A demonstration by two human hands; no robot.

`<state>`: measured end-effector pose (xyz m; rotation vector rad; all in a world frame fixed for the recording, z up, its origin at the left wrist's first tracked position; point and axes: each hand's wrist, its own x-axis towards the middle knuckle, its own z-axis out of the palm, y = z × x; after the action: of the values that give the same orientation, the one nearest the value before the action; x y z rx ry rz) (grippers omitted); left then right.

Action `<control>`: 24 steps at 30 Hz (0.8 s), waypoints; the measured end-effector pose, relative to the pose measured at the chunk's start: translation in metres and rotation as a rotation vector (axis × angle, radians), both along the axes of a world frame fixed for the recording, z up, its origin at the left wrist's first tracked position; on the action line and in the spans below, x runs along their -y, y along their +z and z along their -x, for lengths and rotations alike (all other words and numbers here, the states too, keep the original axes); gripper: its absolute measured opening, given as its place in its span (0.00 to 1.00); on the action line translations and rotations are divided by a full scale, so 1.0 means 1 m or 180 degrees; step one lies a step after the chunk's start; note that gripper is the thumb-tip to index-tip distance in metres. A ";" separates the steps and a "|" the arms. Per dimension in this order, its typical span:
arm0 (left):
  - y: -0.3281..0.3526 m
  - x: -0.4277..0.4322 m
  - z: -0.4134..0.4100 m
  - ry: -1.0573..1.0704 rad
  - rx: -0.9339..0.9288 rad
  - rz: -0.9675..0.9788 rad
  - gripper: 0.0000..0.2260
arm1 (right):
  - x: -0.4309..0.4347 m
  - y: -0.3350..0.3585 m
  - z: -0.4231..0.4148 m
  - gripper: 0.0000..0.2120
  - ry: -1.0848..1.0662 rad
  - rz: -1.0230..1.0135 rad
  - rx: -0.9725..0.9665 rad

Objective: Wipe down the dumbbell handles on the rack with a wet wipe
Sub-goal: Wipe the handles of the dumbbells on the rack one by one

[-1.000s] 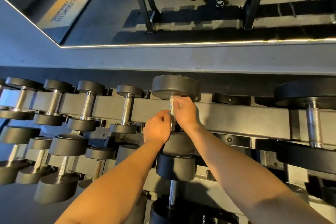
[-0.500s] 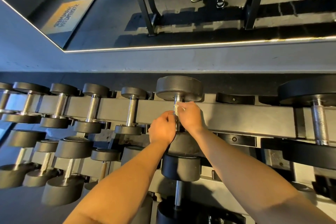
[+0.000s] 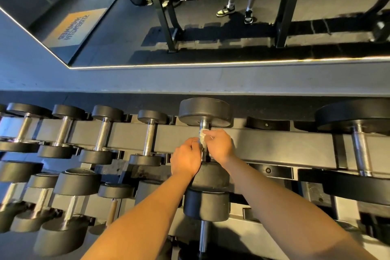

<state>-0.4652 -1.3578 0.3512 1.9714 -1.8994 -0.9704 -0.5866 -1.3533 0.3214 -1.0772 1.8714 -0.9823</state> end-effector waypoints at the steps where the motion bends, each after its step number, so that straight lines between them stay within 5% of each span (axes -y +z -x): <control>1: -0.001 0.001 -0.001 -0.0024 0.0019 -0.0024 0.16 | -0.008 -0.003 -0.002 0.12 0.0095 -0.0023 0.0009; 11: -0.008 0.007 -0.003 0.0080 0.0023 -0.0038 0.15 | 0.008 0.003 0.001 0.17 -0.0117 0.0014 0.0301; 19: -0.016 0.011 -0.004 0.0374 -0.0192 0.0026 0.15 | -0.021 -0.021 -0.005 0.08 0.0706 0.0181 -0.0215; 24: -0.022 0.012 -0.009 0.0543 -0.0460 0.0012 0.15 | -0.023 -0.019 -0.005 0.10 0.0785 -0.0781 0.0183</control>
<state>-0.4566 -1.3699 0.3288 1.9657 -1.6266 -1.0291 -0.5811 -1.3307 0.3023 -1.0869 1.7117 -0.6189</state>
